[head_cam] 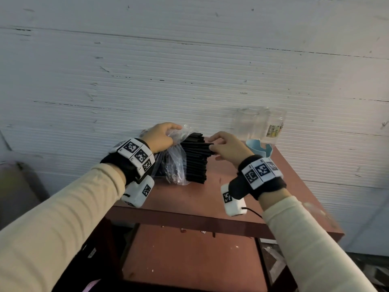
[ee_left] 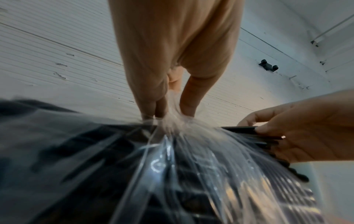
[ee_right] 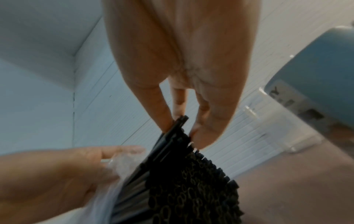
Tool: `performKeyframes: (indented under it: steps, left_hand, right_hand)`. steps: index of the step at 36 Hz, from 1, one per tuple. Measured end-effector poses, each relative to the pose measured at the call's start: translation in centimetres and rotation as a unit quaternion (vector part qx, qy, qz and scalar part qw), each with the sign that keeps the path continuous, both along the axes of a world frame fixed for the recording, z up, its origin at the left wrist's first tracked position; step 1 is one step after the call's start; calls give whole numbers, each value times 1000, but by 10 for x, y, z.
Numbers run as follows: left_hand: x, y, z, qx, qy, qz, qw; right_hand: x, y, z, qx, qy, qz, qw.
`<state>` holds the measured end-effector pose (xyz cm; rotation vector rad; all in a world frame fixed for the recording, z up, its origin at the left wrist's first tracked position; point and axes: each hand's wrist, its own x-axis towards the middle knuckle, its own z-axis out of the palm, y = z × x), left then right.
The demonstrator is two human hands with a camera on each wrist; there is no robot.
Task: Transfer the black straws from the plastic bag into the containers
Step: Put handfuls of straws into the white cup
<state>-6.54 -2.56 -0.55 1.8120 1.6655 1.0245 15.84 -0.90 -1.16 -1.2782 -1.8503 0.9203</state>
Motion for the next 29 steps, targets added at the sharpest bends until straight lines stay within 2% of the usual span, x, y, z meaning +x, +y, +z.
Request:
performKeyframes:
  steps: [4, 8, 14, 16, 19, 21, 29]
  left_hand:
    - [5, -5, 1, 11, 7, 22, 1000]
    - [9, -6, 1, 11, 1, 37, 999]
    - [4, -7, -5, -6, 6, 51, 999]
    - [4, -9, -5, -9, 15, 50, 999]
    - [6, -10, -3, -17, 18, 50, 998]
    - [7, -9, -2, -17, 25, 49, 998]
    - [9, -6, -4, 1, 51, 39, 998]
  right_hand:
    - [-9, -3, -7, -58, 37, 23, 997]
    - [-20, -2, -17, -8, 57, 23, 998]
    - [3, 1, -15, -2, 102, 14, 995]
    - [11, 1, -16, -30, 125, 20, 991]
    - [12, -2, -16, -113, 210, 48, 970]
    - [6, -3, -17, -133, 233, 70, 961]
    - [-17, -4, -23, -13, 147, 64, 987]
